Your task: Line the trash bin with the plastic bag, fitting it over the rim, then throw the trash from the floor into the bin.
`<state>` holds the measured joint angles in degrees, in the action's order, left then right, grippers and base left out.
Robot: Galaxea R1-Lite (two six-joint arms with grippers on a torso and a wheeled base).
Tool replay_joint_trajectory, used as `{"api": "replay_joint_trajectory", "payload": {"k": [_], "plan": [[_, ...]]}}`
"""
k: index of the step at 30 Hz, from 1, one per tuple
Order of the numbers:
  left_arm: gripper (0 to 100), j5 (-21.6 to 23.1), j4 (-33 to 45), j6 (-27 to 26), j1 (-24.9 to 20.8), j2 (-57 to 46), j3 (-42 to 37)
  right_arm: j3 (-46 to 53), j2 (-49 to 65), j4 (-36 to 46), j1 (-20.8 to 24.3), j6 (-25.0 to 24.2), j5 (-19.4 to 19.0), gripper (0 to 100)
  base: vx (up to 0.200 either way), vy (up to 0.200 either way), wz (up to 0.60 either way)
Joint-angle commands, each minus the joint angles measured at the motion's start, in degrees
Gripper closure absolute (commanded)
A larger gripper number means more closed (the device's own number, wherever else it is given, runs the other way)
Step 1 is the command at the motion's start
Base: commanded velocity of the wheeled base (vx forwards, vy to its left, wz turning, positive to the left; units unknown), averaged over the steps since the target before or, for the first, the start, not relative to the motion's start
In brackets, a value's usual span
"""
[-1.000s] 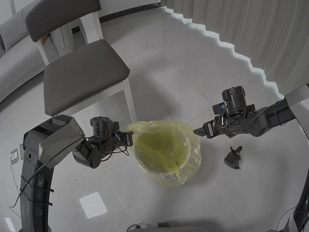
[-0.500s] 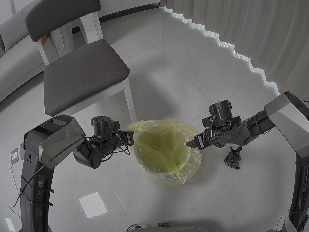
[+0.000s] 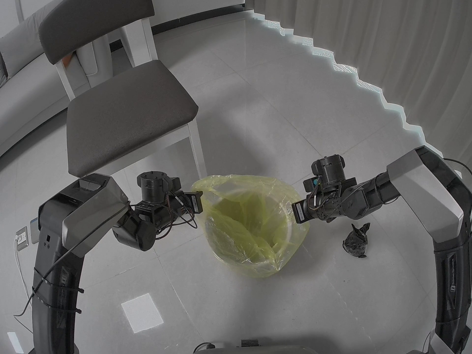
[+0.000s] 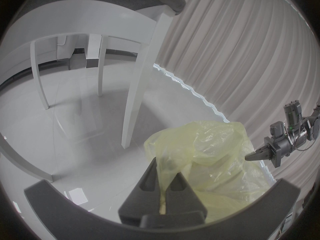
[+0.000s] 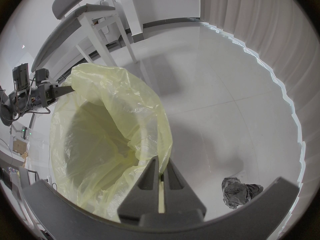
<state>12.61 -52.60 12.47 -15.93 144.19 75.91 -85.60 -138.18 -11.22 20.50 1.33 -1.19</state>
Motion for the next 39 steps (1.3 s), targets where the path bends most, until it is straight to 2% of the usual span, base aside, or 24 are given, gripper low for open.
{"api": "replay_joint_trajectory", "payload": {"k": [1,15,31,39], "plan": [[100,-0.39,0.4,1.33,0.02,3.99,4.51,-5.01,-3.5,2.07,-0.47,-0.19,-0.04,100,0.0,0.0,0.0],[100,-0.48,3.82,1.5,0.02,7.6,7.15,-5.54,-6.31,2.51,-2.22,-0.19,0.49,100,0.0,0.0,0.0],[100,0.05,3.12,1.42,0.99,6.19,1.78,-1.32,-6.75,2.43,-2.49,0.25,0.58,100,0.0,0.0,0.0],[100,0.14,3.12,1.59,1.78,5.14,2.58,-2.73,-6.58,2.07,-3.63,0.17,0.4,100,0.0,0.0,0.0]]}}
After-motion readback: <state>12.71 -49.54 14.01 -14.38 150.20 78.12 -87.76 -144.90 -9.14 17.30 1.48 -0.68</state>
